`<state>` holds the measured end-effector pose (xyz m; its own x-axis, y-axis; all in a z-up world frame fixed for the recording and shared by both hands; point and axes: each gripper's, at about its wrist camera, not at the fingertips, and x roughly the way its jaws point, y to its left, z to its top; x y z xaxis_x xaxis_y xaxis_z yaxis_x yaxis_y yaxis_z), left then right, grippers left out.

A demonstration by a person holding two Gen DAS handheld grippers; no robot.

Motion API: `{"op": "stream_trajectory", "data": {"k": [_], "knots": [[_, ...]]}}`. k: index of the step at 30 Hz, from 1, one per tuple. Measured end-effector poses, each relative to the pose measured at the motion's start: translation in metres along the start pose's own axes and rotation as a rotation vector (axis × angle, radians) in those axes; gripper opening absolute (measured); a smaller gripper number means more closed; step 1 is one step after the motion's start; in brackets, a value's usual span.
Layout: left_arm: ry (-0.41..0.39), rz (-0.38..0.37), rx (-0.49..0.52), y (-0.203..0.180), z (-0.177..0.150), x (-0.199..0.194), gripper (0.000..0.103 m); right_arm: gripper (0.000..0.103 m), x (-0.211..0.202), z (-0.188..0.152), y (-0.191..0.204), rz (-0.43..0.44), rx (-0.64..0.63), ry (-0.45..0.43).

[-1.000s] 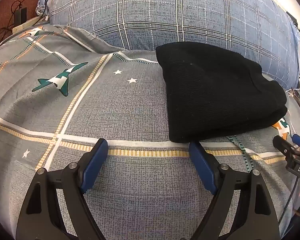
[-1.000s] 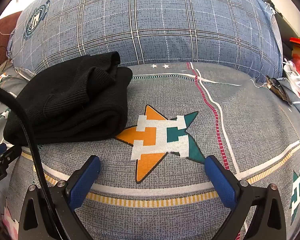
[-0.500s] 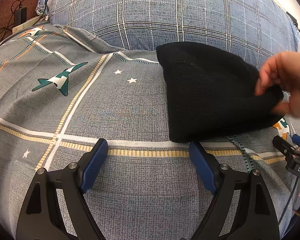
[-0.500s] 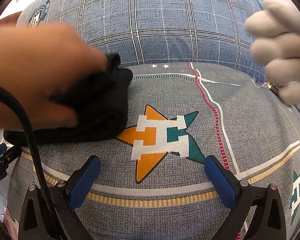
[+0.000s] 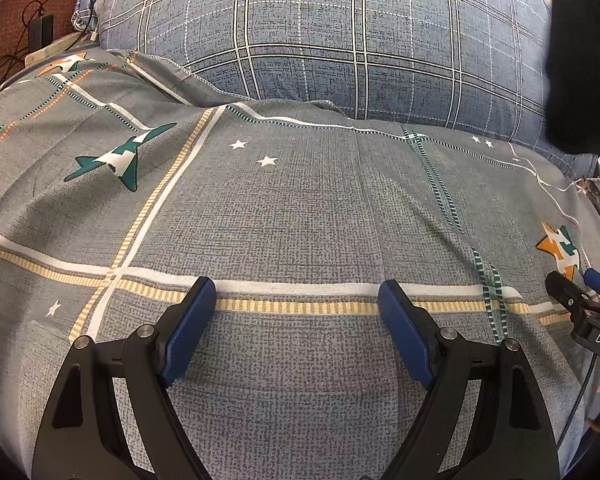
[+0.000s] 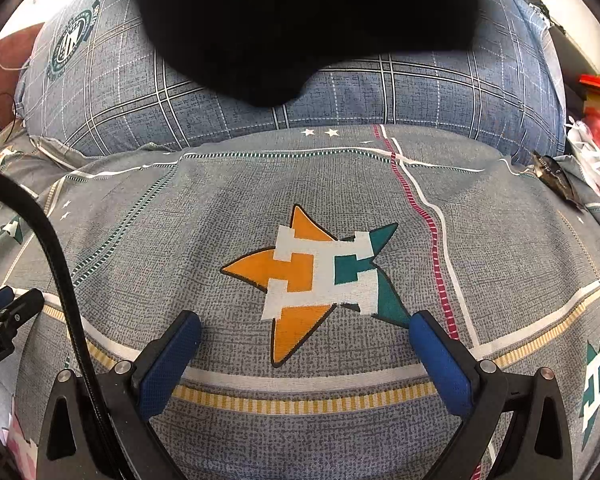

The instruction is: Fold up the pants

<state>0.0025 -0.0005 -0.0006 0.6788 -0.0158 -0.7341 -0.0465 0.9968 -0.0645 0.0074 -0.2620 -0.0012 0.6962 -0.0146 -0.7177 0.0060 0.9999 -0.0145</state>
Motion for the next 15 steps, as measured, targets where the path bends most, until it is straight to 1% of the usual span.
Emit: {"op": "stream_trajectory", "data": {"k": [15], "knots": [[0.000,0.000,0.000,0.0000,0.0000,-0.0002,0.084,0.103,0.0009,-0.0005,0.0001,0.000,0.000,0.000]]}}
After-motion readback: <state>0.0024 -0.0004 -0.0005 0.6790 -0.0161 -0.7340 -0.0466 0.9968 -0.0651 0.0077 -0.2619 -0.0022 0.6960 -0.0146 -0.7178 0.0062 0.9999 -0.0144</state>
